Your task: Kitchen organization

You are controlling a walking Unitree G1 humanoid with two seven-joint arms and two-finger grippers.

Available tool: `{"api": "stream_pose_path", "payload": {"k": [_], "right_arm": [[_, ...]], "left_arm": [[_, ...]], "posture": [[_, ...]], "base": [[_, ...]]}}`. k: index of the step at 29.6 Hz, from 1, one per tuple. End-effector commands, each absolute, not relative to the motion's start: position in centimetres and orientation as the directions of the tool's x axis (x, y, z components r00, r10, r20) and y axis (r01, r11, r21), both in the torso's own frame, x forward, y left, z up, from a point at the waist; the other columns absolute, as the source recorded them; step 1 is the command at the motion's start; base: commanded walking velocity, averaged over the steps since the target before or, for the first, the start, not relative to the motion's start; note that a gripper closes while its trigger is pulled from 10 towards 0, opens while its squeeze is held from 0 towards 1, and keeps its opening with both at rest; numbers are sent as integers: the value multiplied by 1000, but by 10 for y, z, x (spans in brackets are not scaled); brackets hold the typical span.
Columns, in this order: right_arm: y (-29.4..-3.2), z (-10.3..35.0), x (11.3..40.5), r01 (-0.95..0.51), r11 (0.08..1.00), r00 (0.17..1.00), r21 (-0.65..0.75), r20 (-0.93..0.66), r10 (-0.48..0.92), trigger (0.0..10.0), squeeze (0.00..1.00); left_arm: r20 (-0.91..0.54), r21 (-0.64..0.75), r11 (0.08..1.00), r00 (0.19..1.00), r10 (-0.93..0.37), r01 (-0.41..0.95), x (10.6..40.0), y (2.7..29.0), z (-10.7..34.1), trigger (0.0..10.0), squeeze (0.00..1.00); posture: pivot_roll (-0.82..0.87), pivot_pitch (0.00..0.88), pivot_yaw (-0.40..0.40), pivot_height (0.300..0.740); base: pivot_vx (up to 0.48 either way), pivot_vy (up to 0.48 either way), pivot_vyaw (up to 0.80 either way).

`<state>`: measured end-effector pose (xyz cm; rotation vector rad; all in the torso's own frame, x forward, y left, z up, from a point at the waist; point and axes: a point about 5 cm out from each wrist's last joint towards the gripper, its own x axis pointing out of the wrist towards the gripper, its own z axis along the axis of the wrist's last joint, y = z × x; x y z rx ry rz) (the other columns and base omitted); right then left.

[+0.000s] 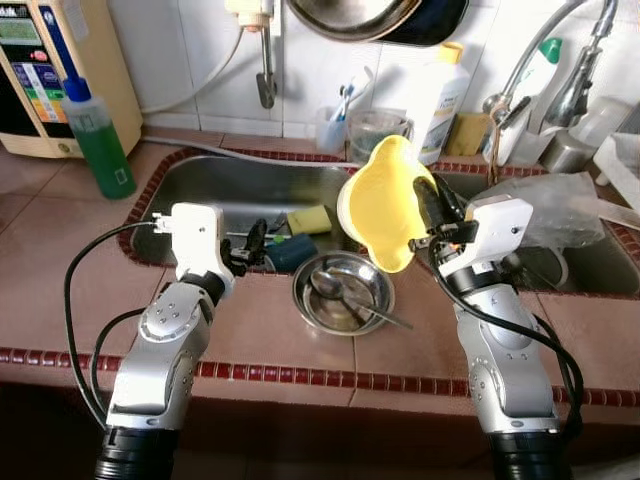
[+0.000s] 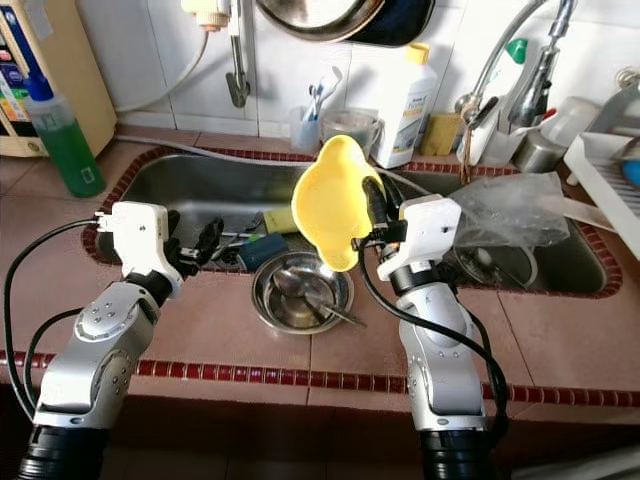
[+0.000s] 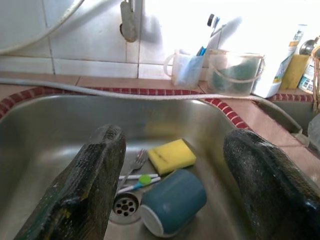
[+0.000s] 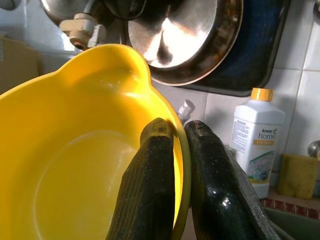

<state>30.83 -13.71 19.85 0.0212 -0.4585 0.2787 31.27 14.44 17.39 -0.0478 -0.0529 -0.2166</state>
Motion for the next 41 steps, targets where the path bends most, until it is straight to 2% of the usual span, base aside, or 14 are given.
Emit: {"api": "stream_pose_path", "payload": {"k": [1,11,26,41], "right_arm": [[-137,200,309,-271,961,855,-49,446,264,10000,0],[-137,199,309,-274,960,856,-55,442,269,10000,0],[-138,199,310,-273,960,856,-59,440,271,10000,0],[-161,200,324,-247,964,872,-101,410,267,10000,0]], "left_arm": [[73,-48,974,973,-217,221,314,144,180,10000,0],[76,-43,974,973,-218,222,314,143,181,10000,0],[81,-49,973,972,-221,225,314,141,182,10000,0],[113,34,910,903,-414,413,296,117,186,10000,0]], "posture": [[-12,72,-19,740],[-13,78,-18,740],[-18,82,-19,740],[-17,88,-18,740]], "base": [[330,0,0],[318,0,0],[0,0,0],[0,0,0]]}}
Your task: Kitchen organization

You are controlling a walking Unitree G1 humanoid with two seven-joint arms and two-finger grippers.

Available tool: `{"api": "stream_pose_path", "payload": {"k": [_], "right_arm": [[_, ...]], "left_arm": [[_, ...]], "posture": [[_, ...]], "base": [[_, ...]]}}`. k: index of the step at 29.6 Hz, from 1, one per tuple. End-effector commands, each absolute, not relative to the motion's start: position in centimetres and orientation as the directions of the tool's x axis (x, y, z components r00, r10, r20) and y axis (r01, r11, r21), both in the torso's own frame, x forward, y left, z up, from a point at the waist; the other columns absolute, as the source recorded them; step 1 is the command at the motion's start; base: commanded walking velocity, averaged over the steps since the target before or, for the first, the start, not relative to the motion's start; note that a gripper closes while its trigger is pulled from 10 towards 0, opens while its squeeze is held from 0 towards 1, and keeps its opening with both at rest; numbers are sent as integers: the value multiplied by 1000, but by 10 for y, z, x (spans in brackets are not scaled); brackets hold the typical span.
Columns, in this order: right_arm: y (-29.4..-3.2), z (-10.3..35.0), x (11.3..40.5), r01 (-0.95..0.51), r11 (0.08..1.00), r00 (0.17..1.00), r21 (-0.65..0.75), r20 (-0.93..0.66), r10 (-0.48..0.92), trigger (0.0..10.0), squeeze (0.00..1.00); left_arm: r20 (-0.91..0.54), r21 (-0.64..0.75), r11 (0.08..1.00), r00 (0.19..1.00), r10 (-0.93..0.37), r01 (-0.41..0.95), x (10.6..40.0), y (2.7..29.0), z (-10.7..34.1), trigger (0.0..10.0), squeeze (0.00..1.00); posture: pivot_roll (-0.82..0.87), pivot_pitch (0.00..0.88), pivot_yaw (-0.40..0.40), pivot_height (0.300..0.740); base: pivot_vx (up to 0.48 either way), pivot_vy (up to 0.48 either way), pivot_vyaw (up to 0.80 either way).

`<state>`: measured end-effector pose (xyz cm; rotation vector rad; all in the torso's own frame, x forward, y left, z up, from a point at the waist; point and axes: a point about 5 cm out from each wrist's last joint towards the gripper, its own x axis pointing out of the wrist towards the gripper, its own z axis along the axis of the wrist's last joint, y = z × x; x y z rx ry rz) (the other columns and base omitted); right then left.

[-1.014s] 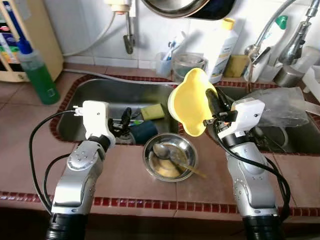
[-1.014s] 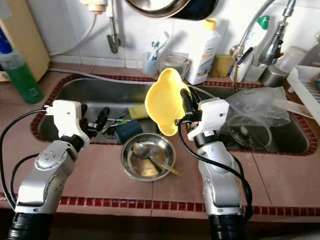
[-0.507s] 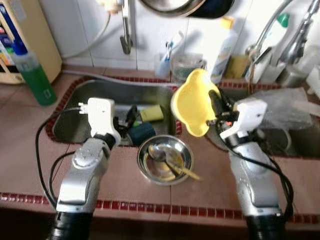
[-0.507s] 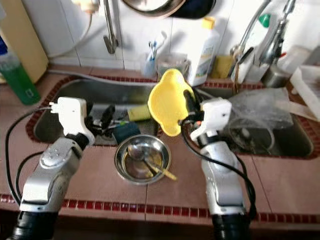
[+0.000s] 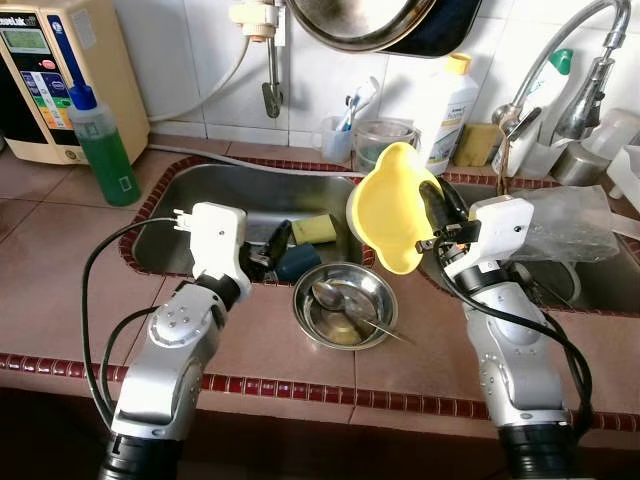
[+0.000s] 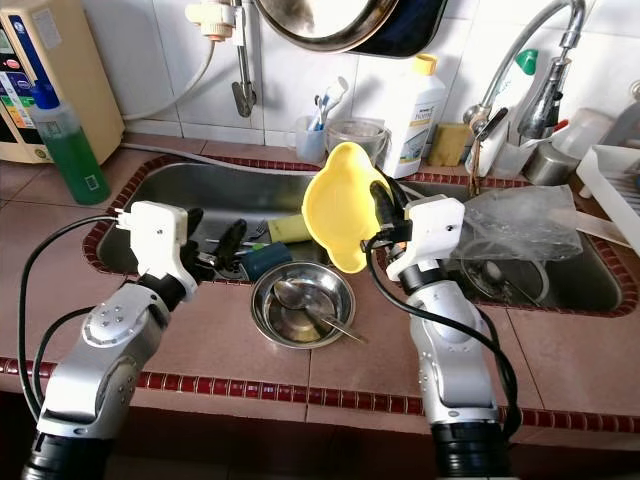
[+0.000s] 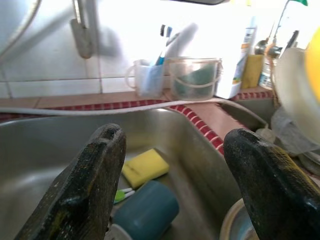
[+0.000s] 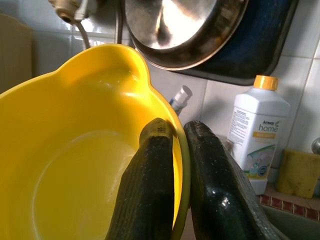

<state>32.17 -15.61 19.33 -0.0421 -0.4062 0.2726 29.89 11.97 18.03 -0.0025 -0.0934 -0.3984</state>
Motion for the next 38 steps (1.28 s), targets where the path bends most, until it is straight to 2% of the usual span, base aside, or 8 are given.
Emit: {"api": "stream_pose_path", "payload": {"k": [1,7,15,38], "right_arm": [[-161,200,325,-247,964,873,-102,409,267,10000,0],[-163,201,332,-250,962,874,-113,402,275,10000,0],[-159,201,332,-261,959,866,-110,412,283,10000,0],[-159,199,330,-263,959,865,-109,414,285,10000,0]], "left_arm": [[113,35,910,903,-414,413,296,117,186,10000,0],[125,33,884,875,-467,467,290,110,188,10000,0],[120,11,898,891,-439,441,294,114,188,10000,0],[122,4,896,889,-442,445,295,114,189,10000,0]], "posture": [[-17,88,-18,740],[-14,85,-18,740],[-14,76,-15,740],[-18,79,-13,740]], "base": [[0,0,0],[0,0,0],[0,0,0],[325,0,0]]}}
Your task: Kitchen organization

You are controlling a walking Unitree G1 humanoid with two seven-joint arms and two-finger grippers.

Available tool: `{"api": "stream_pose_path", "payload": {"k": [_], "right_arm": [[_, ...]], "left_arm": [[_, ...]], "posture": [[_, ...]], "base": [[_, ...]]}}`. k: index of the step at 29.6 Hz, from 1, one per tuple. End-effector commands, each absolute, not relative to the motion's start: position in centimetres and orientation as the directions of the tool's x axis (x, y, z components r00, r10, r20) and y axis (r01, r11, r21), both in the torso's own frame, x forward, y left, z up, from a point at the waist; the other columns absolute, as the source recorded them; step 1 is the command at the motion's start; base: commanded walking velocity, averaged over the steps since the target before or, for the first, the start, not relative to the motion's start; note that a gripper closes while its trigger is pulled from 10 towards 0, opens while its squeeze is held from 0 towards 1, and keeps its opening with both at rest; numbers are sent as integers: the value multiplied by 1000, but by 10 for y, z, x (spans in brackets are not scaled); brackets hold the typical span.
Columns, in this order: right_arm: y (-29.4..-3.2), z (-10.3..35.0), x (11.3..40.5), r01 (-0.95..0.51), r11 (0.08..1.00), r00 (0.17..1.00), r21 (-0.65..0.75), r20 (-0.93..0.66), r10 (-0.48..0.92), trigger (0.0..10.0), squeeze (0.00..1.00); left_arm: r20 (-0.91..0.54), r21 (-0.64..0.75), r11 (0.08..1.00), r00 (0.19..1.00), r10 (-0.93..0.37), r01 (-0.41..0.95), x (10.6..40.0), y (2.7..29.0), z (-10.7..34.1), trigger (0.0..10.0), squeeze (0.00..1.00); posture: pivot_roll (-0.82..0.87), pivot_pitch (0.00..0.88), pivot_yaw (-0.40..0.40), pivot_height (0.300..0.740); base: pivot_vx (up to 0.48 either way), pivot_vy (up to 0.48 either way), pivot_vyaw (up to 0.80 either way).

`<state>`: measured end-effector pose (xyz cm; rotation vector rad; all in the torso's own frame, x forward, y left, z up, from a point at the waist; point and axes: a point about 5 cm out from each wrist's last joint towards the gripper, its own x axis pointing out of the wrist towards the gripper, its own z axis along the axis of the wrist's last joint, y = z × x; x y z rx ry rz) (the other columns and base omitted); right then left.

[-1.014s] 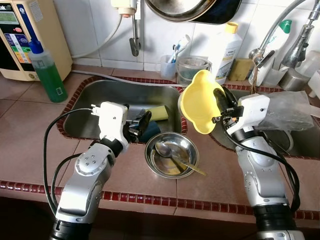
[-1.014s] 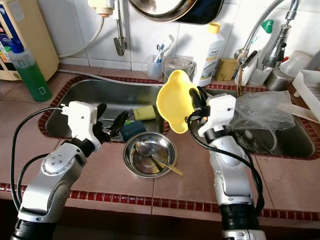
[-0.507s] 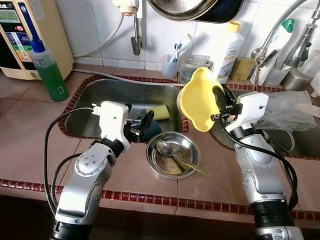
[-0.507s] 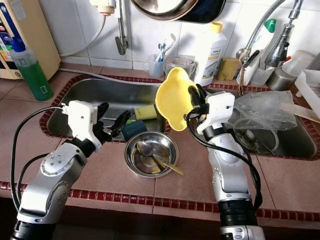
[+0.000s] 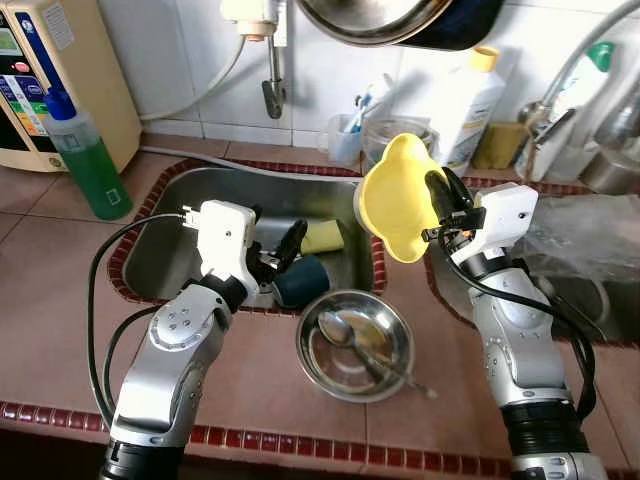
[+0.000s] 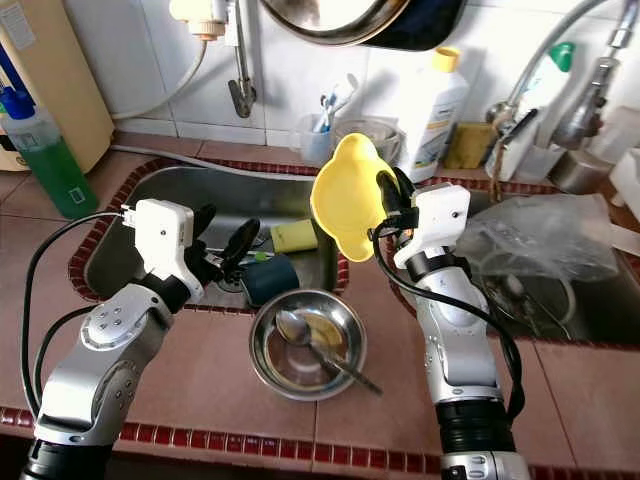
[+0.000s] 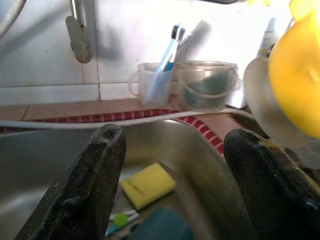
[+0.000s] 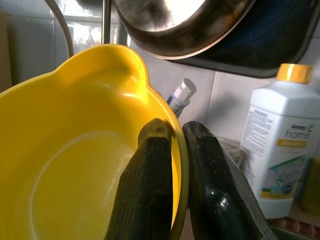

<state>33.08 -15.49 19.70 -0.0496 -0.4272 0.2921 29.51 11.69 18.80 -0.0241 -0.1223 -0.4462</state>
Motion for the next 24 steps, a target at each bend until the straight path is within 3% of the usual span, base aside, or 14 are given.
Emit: {"api": "stream_pose_path", "payload": {"k": [1,13,24], "right_arm": [[-159,199,330,-263,959,865,-109,414,285,10000,0],[-158,198,330,-268,957,865,-112,409,291,10000,0],[-169,194,339,-290,953,882,-92,361,303,10000,0]], "left_arm": [[122,4,896,889,-442,445,295,114,189,10000,0],[139,2,891,883,-449,453,293,110,191,10000,0],[136,48,839,829,-542,541,282,100,191,10000,0]], "posture": [[-18,79,-13,740],[-17,87,-13,740],[-18,107,-8,740]], "base": [[322,0,0],[76,0,0],[0,0,0]]}}
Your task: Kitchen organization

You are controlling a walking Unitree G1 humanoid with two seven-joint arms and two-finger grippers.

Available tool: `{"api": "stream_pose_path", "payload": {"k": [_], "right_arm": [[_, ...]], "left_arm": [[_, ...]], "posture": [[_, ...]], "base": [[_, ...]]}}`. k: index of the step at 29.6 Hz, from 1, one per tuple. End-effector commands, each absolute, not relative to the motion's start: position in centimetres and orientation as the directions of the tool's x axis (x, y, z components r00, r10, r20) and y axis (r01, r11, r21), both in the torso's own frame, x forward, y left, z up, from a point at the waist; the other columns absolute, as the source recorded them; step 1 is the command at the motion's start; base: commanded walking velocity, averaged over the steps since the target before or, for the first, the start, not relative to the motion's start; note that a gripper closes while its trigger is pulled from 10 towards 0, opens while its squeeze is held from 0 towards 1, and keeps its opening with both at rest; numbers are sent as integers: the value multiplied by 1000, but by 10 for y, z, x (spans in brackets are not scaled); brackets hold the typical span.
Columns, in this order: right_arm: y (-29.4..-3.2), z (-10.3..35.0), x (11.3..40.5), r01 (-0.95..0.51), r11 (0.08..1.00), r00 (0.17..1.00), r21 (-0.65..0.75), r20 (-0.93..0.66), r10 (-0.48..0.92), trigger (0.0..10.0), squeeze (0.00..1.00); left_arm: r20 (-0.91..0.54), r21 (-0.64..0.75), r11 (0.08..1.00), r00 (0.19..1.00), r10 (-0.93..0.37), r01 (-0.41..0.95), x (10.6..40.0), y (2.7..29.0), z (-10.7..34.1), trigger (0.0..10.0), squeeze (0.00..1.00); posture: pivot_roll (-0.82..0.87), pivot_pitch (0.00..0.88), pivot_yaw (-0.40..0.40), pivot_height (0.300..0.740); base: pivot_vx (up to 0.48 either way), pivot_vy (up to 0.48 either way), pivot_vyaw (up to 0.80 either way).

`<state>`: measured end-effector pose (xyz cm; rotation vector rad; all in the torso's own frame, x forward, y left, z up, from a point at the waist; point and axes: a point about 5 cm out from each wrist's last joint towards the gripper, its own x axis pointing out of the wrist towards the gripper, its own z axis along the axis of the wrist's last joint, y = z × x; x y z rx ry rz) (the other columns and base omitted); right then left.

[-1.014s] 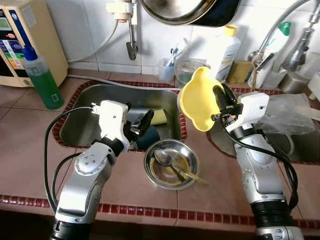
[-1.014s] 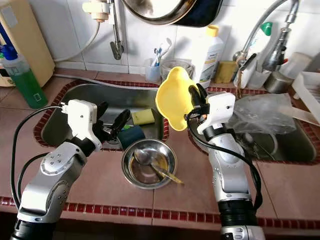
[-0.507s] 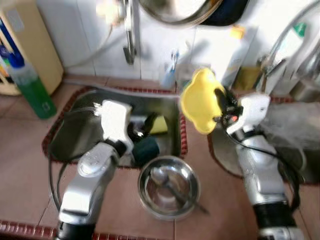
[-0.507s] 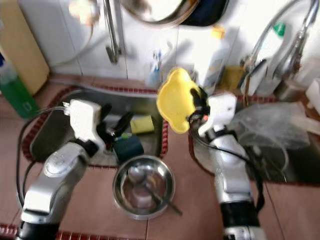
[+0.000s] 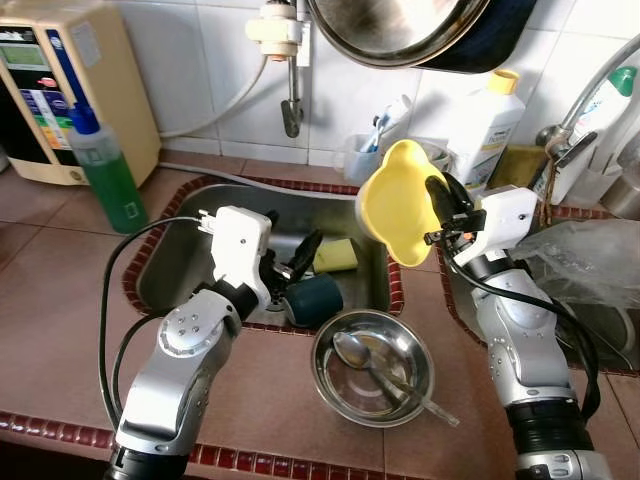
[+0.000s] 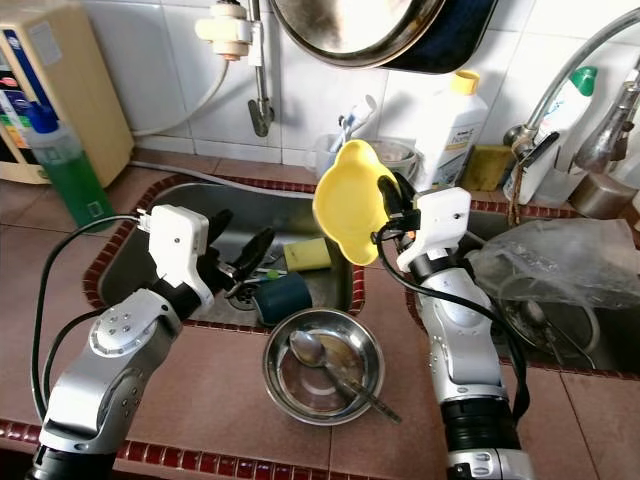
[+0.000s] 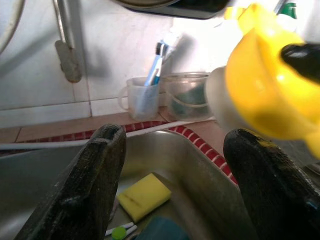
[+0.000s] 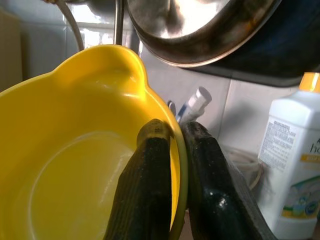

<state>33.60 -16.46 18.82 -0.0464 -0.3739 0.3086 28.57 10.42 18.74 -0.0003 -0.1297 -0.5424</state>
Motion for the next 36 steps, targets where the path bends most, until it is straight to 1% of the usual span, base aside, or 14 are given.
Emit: {"api": "stream_pose_path", "payload": {"k": [1,10,11,18,26,36], "right_arm": [[-170,193,341,-298,952,884,-75,354,305,10000,0],[-168,191,346,-334,941,882,-63,333,335,10000,0],[-169,192,348,-333,941,882,-61,332,334,10000,0],[-171,192,354,-339,940,887,-44,320,334,10000,0],[-166,185,358,-378,925,888,-21,274,369,10000,0],[-163,178,364,-440,897,880,44,217,422,10000,0]], "left_arm": [[141,64,827,816,-561,558,279,98,193,10000,0],[134,73,792,781,-611,607,265,92,192,10000,0],[130,66,778,767,-628,625,258,90,191,10000,0],[109,50,738,731,-674,673,241,83,189,10000,0],[85,42,728,723,-685,684,231,83,187,10000,0],[75,29,705,702,-708,708,226,79,188,10000,0]], "posture": [[-15,110,-8,740],[-5,135,-9,740],[2,152,-9,740],[13,186,-9,740],[20,223,-8,740],[17,239,-2,740]], "base": [[0,0,0],[0,0,0],[0,0,0],[0,0,0],[0,0,0],[0,0,0]]}}
